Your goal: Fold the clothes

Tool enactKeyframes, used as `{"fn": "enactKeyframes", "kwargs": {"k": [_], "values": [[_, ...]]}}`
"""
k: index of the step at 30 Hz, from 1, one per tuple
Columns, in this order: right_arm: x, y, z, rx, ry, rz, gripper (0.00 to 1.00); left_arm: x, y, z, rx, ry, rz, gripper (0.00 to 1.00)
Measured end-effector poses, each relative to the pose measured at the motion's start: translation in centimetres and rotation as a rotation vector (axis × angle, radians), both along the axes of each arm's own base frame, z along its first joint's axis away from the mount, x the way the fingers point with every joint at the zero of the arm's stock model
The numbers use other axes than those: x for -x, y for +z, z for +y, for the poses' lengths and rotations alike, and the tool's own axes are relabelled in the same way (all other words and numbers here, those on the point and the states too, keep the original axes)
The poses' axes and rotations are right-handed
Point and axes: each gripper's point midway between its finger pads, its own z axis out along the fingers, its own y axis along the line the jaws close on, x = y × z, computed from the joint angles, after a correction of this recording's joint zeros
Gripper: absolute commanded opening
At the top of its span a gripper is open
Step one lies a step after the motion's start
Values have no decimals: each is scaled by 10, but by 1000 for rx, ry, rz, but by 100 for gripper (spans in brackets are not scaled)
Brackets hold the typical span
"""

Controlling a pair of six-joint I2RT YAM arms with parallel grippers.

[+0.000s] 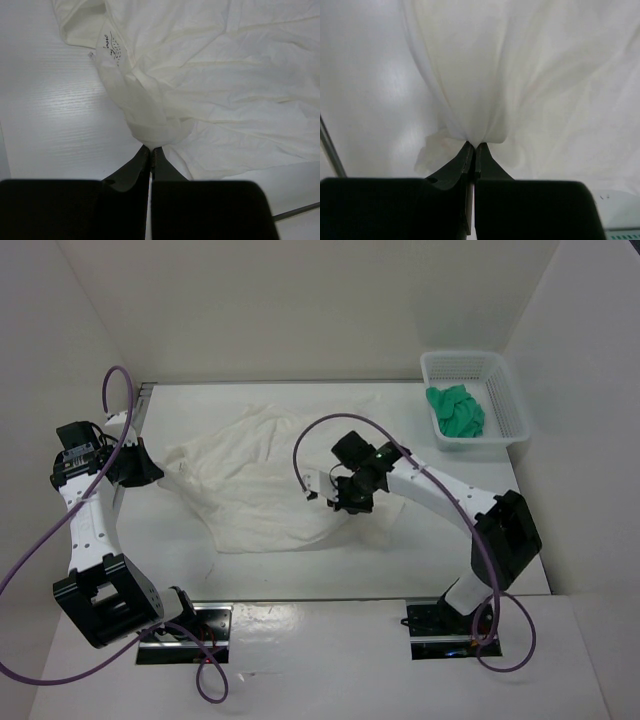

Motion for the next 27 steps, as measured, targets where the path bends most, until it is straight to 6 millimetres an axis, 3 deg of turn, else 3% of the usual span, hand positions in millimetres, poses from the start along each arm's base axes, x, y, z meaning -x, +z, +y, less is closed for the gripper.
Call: {"fn": "enactKeyframes", "kwargs": {"k": [3, 7, 8, 10, 11, 13, 14, 19, 23, 27], "values": [[-38, 11, -13, -10, -62, -41, 3, 0, 0, 0, 0, 0, 0, 0], [-115, 12, -48, -7, -214, -132, 11, 0, 0, 0, 0, 0, 0, 0], [-131, 9, -59, 1, -254, -156, 21, 0, 0, 0, 0, 0, 1, 0], [-154, -2, -81, 21, -329, -179, 31, 0, 0, 0, 0, 0, 1, 0], [-163, -6, -88, 27, -357, -181, 47, 0, 0, 0, 1, 0, 2, 0], [-180, -11, -98, 31, -421, -195, 60, 0, -2, 0, 3, 0, 6, 0], [-188, -12, -102, 27, -451, -207, 74, -1, -3, 0, 4, 0, 8, 0], [-195, 5, -99, -19, -547, -272, 84, -1, -4, 1, 6, 0, 11, 0], [-160, 28, -76, -82, -565, -282, 85, -1, -4, 0, 6, 0, 12, 0], [-140, 49, -57, -167, -617, -271, 82, -1, -4, -1, 7, -6, 11, 0]]}}
